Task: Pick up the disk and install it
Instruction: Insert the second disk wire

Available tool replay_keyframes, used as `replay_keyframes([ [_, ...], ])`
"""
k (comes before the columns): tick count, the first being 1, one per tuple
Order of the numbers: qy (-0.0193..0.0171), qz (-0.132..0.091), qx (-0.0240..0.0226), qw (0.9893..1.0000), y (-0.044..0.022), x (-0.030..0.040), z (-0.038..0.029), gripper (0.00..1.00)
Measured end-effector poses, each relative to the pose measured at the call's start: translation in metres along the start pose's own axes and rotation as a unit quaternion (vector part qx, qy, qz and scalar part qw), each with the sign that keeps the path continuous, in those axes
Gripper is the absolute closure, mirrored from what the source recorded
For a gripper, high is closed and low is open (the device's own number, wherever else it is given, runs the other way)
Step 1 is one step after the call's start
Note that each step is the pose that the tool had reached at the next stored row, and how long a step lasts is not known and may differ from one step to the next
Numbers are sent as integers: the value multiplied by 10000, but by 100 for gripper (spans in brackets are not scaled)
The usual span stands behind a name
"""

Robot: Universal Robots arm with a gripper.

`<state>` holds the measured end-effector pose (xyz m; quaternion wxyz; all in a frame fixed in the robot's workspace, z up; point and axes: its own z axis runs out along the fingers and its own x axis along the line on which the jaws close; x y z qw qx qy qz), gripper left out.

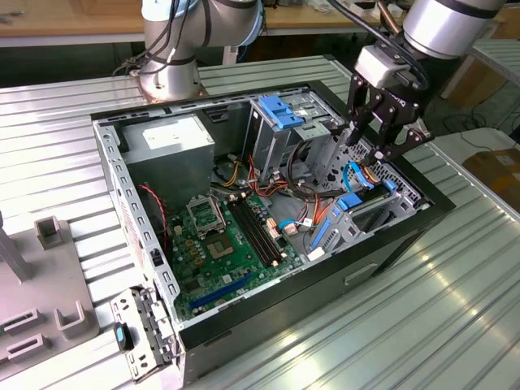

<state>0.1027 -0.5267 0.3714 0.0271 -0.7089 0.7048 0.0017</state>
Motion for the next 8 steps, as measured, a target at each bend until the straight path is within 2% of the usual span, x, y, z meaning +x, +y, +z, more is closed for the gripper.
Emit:
replay_keyframes([
  [3,-1,0,0,10000,0,-49,3,52],
  [8,0,0,0,10000,0,-56,3,52],
])
